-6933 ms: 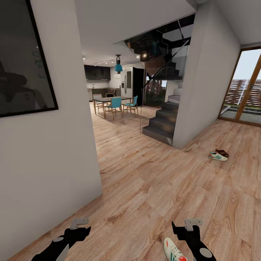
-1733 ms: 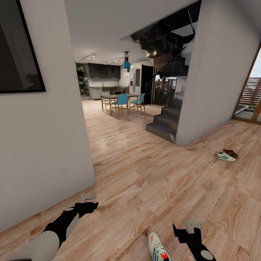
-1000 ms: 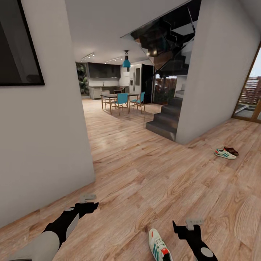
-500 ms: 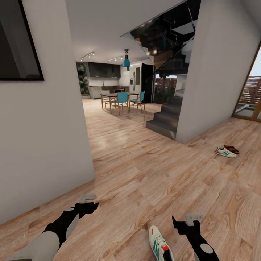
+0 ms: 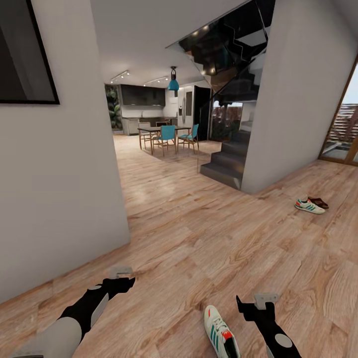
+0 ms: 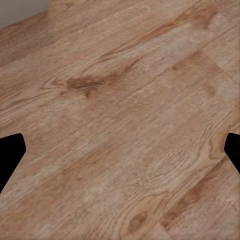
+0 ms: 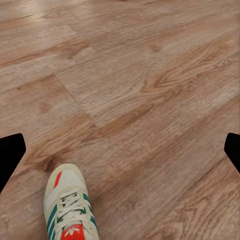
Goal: Pick up the two gym shoes and the two sandals from the corridor floor and place them onto the hallstand (shoe rack) in the corridor, making sure they are on the rack and not on the floor. Arrange them so the two gym shoes are next to each other and the two sandals are next to each other.
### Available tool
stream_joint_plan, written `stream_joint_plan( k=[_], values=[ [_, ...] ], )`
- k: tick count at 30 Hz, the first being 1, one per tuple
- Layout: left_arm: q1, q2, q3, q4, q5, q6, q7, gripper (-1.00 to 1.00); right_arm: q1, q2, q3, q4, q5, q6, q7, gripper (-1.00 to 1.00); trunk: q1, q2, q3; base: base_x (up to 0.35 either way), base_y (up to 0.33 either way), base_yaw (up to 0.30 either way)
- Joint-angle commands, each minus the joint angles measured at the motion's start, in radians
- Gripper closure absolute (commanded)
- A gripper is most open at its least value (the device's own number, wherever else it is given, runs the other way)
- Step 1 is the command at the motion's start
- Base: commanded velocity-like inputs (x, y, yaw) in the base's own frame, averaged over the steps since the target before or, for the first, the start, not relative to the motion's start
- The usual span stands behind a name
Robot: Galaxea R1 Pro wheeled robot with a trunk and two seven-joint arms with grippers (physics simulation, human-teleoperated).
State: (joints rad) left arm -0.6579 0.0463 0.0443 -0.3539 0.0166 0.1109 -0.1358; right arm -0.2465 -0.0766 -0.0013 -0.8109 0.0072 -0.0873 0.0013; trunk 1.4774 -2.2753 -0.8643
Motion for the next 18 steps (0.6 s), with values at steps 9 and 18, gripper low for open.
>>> stream_joint_plan(
  k=[9, 18],
  values=[
    [0.0, 0.001, 0.003, -0.002, 0.002, 0.007, -0.007, -1.0, 0.0, 0.0, 0.001, 0.002, 0.001, -0.002, -0.002, -1.0, 0.034, -0.064, -0.029, 0.0, 0.0, 0.0],
    [0.0, 0.0, 0.002, -0.002, 0.002, 0.007, -0.007, -1.0, 0.0, 0.0, 0.001, 0.01, 0.002, 0.0, -0.003, -1.0, 0.069, -0.127, -0.057, 0.0, 0.0, 0.0]
  ],
)
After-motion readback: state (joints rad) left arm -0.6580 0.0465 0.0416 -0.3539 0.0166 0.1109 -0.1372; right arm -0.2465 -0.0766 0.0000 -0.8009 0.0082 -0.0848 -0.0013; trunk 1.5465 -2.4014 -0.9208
